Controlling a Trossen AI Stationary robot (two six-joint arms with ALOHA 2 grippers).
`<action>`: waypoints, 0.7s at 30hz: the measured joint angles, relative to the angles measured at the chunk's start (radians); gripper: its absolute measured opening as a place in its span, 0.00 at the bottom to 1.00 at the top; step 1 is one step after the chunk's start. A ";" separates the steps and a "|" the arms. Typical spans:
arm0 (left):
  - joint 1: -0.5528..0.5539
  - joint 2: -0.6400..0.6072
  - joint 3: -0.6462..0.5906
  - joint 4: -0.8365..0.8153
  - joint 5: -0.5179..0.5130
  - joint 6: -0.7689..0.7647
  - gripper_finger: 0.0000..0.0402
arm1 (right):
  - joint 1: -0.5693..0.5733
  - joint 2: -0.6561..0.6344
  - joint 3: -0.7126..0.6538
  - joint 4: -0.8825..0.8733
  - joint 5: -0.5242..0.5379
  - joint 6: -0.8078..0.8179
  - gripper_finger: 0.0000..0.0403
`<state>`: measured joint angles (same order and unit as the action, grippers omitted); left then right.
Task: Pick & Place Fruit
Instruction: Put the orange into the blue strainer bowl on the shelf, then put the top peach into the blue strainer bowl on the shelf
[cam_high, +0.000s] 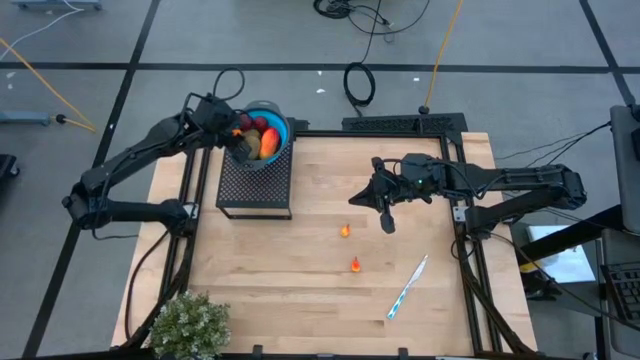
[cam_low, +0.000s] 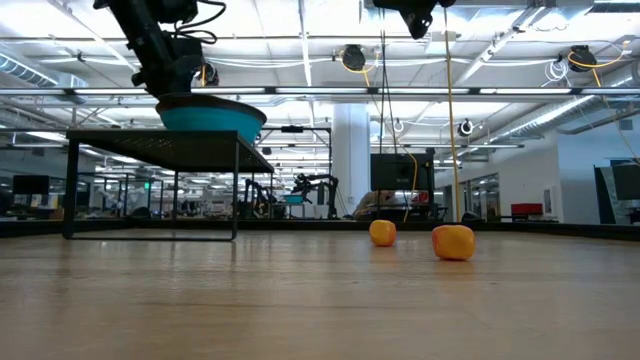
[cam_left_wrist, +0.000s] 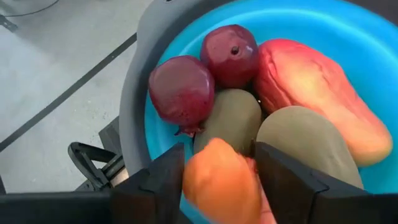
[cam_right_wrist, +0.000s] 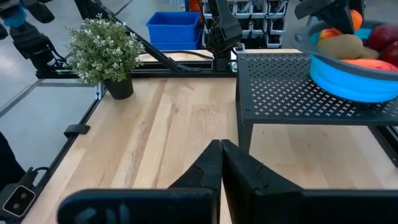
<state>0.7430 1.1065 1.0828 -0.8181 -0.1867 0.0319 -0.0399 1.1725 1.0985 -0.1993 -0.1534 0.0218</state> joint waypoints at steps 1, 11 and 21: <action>0.000 0.000 0.000 0.000 0.000 0.001 0.51 | 0.000 0.000 0.000 0.000 0.000 0.000 0.00; -0.003 -0.024 0.153 -0.044 -0.003 0.034 0.61 | 0.000 0.000 0.000 0.000 -0.003 0.001 0.00; -0.060 -0.154 0.275 -0.130 0.200 -0.138 0.61 | 0.000 0.000 0.000 -0.029 -0.001 -0.003 0.01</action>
<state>0.6832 0.9524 1.3579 -0.9485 0.0133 -0.1064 -0.0395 1.1728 1.0985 -0.2286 -0.1543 0.0184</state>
